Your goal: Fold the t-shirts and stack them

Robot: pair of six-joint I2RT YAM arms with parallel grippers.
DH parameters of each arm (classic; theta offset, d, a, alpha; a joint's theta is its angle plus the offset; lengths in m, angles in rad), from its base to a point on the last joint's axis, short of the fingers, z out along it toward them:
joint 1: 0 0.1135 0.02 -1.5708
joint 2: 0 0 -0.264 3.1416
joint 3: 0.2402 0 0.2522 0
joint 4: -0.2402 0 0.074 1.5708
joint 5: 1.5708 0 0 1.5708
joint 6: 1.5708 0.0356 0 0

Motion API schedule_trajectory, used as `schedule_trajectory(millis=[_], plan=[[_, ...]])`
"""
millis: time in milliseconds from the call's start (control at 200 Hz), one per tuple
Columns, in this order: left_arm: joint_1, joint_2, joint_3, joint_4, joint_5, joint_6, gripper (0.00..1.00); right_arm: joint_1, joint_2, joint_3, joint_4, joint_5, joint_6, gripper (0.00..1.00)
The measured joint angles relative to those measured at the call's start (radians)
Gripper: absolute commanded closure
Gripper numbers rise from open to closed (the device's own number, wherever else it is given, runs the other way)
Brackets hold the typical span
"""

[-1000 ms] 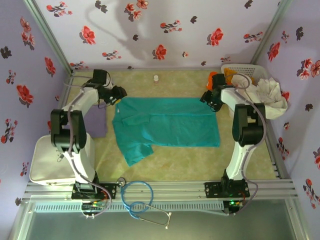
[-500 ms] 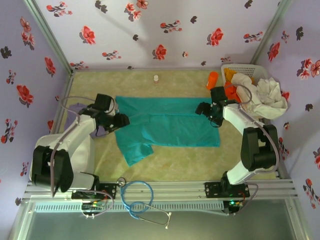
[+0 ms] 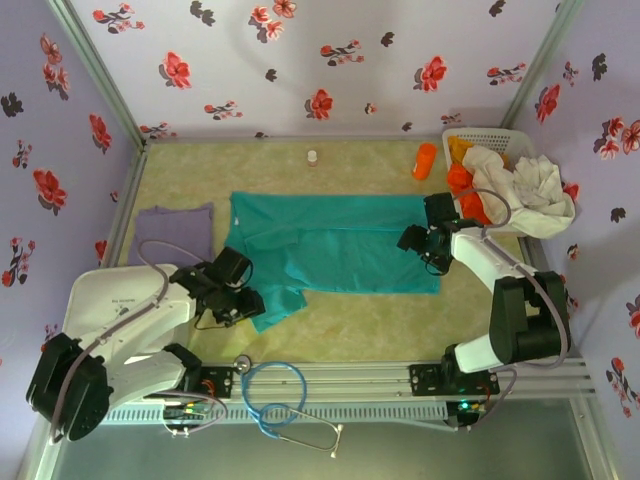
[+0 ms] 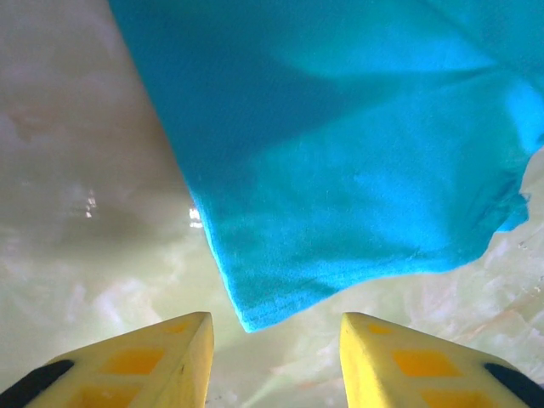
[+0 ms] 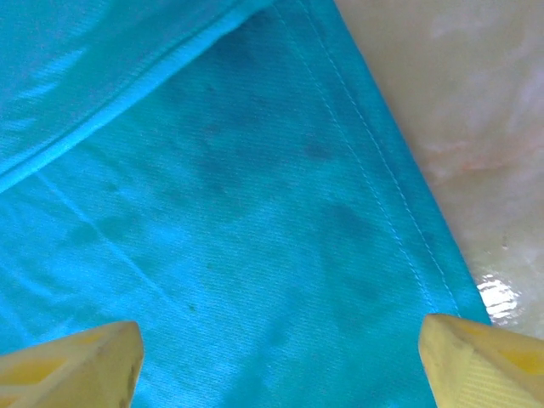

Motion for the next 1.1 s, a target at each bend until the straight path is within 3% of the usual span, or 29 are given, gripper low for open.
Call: schedule_trajectory(millis=[290,660,1100], plan=[[-0.129,0.082,-0.046,0.056,-0.006,-0.129,0.56,-0.002,-0.007,-0.023,-0.029,0.021,0.011,0.21],[-0.133,0.142,-0.056,0.127,-0.023,-0.155,0.59,-0.032,-0.118,-0.093,-0.095,0.052,0.067,0.37],[-0.133,0.147,-0.063,0.126,-0.035,-0.17,0.68,-0.042,-0.125,-0.187,-0.115,0.062,0.113,0.53]])
